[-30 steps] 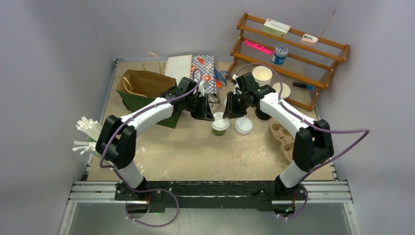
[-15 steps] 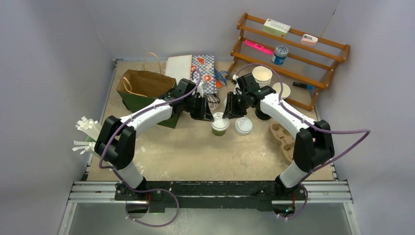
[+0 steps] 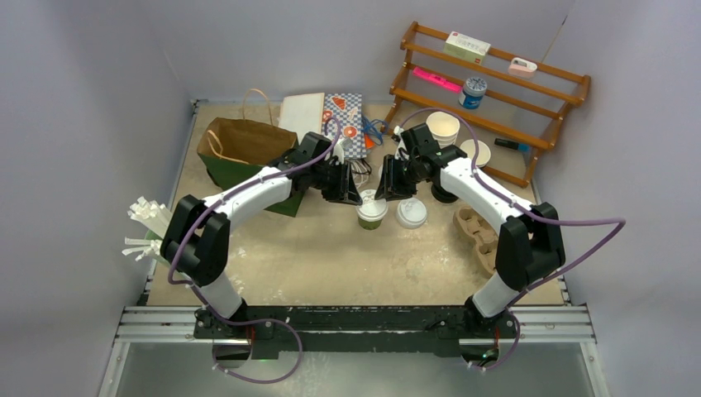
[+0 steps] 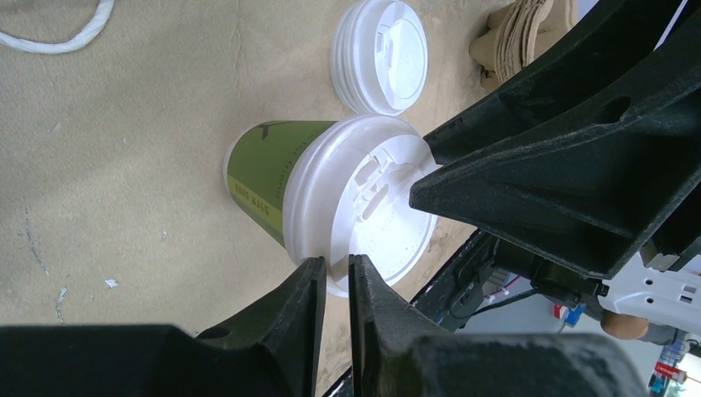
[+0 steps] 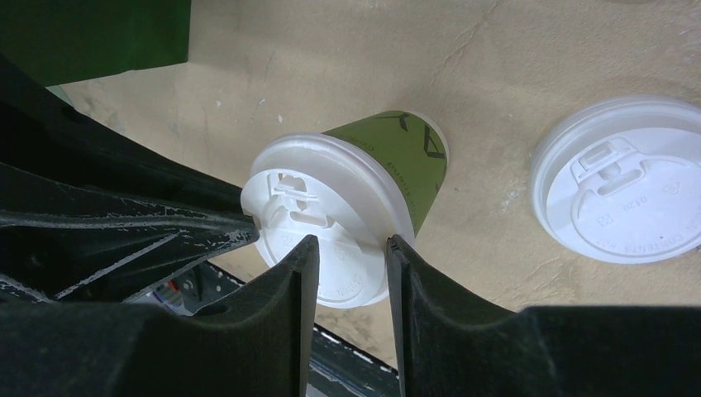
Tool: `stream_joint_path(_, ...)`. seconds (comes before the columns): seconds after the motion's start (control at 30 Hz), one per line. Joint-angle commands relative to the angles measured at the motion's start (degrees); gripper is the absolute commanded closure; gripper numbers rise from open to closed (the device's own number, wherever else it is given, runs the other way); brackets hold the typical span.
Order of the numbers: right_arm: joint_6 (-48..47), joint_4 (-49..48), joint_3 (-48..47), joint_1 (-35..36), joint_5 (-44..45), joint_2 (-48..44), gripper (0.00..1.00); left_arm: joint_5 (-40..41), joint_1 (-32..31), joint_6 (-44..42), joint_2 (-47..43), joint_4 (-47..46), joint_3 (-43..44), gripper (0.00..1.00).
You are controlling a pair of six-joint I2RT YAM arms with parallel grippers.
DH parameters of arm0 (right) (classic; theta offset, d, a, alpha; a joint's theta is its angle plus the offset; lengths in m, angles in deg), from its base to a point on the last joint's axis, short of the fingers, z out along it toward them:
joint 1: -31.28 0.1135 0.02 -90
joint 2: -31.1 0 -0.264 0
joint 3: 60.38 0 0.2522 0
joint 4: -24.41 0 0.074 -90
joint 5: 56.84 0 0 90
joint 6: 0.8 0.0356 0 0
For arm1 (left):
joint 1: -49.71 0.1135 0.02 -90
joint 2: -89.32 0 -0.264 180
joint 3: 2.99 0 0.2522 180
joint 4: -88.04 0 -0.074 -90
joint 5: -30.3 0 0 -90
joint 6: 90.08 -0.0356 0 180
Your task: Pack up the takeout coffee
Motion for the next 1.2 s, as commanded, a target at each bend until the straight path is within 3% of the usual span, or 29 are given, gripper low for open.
stream_joint_path(0.0, -0.03, 6.88, 3.22, 0.64, 0.68, 4.25, 0.60, 1.95, -0.89, -2.11, 3.28, 4.97, -1.47, 0.79)
stream_joint_path(0.2, -0.57, 8.13, -1.25, 0.64, 1.78, 2.17, 0.59, 2.68, -0.77, -2.50, 2.64, 6.36, 1.29, 0.78)
stream_joint_path(0.47, -2.77, 10.70, -8.50, 0.65, 5.08, 0.87, 0.40, 3.84, 0.23, -3.76, 1.55, 9.87, 7.39, 0.67)
stream_joint_path(0.73, -8.59, 6.11, -5.82, 0.97, 9.52, -5.12, 0.02, 4.93, 0.94, -4.95, -1.02, 12.14, 11.37, 0.64)
stream_joint_path(0.97, -18.11, 1.85, -4.33, 5.98, 13.91, -7.42, 0.02, 8.39, 0.99, -9.68, -8.36, 13.94, 12.54, 0.64)
stream_joint_path(1.17, -20.50, 4.10, -7.95, 12.16, 20.13, -3.49, 0.02, 18.20, 0.93, -13.08, -16.10, 17.81, 14.89, 0.64)
